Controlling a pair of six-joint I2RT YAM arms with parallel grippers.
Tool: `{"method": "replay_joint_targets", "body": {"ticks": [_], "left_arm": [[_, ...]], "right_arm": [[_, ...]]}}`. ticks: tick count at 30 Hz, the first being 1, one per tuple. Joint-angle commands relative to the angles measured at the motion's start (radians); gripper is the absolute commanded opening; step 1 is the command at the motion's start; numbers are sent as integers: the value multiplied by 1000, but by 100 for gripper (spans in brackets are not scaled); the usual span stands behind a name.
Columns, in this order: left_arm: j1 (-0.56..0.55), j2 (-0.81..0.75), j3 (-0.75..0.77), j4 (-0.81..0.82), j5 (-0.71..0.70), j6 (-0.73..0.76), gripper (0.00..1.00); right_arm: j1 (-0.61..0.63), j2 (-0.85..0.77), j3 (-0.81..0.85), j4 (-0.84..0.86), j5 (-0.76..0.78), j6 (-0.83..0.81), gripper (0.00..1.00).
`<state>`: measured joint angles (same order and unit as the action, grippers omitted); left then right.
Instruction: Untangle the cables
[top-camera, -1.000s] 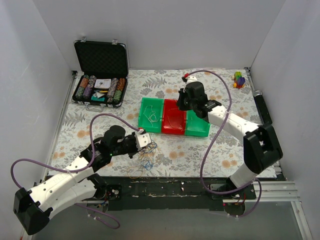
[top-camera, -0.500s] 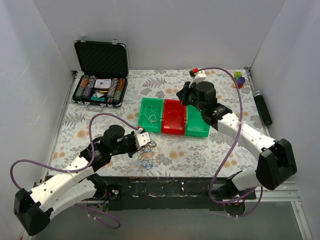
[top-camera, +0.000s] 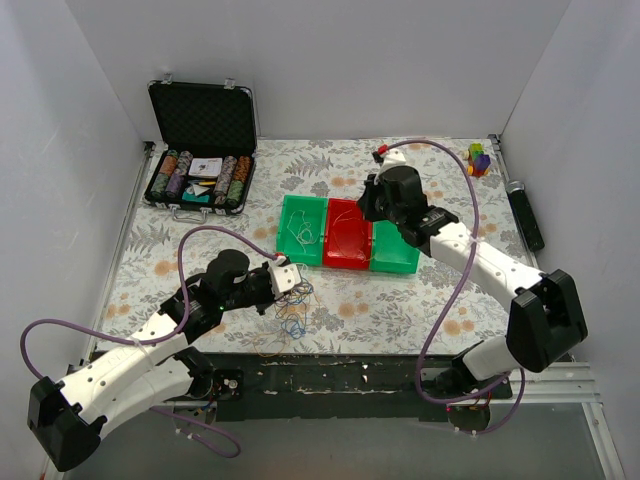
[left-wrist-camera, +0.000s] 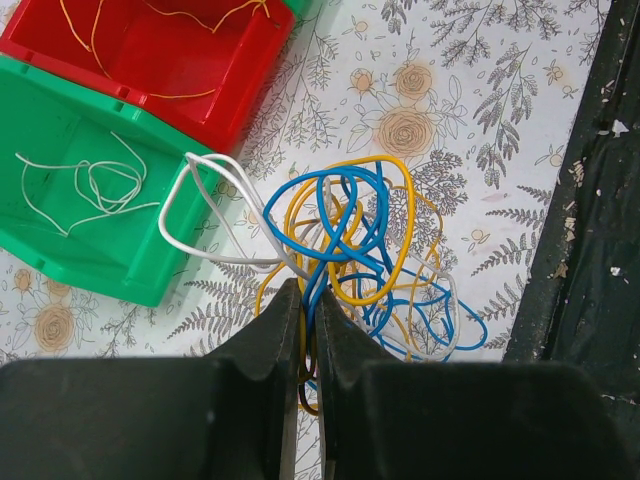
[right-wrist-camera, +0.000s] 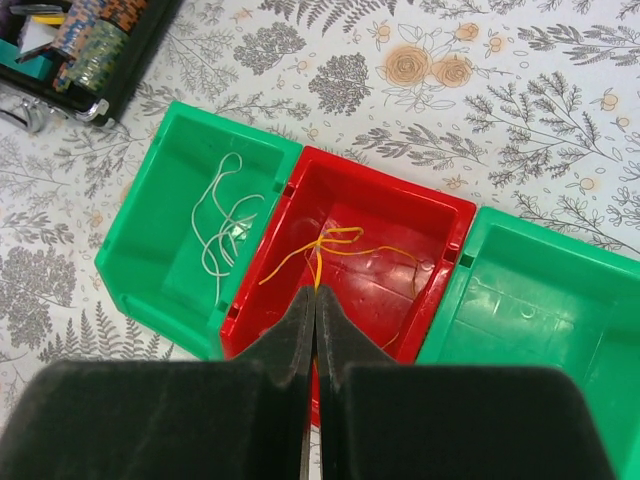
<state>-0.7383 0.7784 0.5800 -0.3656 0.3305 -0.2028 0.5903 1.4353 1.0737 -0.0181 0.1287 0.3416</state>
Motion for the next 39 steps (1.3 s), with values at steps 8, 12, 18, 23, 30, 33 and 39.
{"method": "replay_joint_targets", "body": {"ticks": [8, 12, 18, 23, 30, 33, 39], "left_arm": [[8, -5, 18, 20, 18, -3, 0], [10, -8, 18, 19, 16, -3, 0], [10, -13, 18, 17, 18, -1, 0], [8, -14, 18, 16, 19, -1, 0], [10, -11, 18, 16, 24, -3, 0], [10, -10, 21, 14, 24, -3, 0], [10, -4, 27, 14, 25, -4, 0]], "right_arm": [[3, 273, 279, -190, -34, -3, 1], [5, 375, 390, -247, -61, 5, 1], [25, 490, 495, -292, -77, 8, 1], [32, 533, 543, -325, -61, 11, 13], [34, 504, 537, -338, -40, -1, 43], [32, 459, 520, -329, -38, -6, 54], [31, 373, 516, -341, -8, -29, 68]]}}
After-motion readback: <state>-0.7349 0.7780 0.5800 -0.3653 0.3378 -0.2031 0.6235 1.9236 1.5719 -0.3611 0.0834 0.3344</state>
